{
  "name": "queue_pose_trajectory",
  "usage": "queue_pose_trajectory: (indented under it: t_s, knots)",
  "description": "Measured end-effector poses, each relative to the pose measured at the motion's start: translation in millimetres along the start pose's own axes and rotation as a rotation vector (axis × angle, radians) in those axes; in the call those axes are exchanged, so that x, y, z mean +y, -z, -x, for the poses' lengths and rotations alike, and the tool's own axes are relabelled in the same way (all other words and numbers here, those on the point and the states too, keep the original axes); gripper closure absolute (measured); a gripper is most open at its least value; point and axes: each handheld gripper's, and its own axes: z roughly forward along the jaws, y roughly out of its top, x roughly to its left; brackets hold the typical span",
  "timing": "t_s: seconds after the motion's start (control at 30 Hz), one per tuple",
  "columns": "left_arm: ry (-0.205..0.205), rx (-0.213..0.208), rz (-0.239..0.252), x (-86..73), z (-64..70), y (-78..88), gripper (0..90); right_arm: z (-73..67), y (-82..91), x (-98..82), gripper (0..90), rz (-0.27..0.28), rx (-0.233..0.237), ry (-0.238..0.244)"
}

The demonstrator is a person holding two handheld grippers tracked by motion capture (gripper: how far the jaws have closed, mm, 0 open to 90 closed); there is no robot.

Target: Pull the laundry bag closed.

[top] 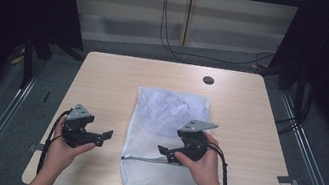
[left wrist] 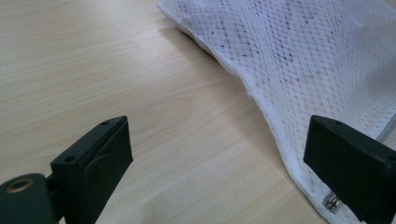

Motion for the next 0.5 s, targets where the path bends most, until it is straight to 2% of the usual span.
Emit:
queue_pose_trajectory:
  t_s: [0.2, 0.5]
  knots:
    - [0.022, 0.006, -0.003, -0.2, -2.3, 1.0, 7.4, -4.1, -7.3, 2.1, 10.2, -0.008, 0.010, 0.002]
    - [0.020, -0.001, 0.007, -0.2, -1.9, 2.6, 7.4, -11.0, -17.9, 4.5, 10.2, -0.013, 0.033, 0.002]
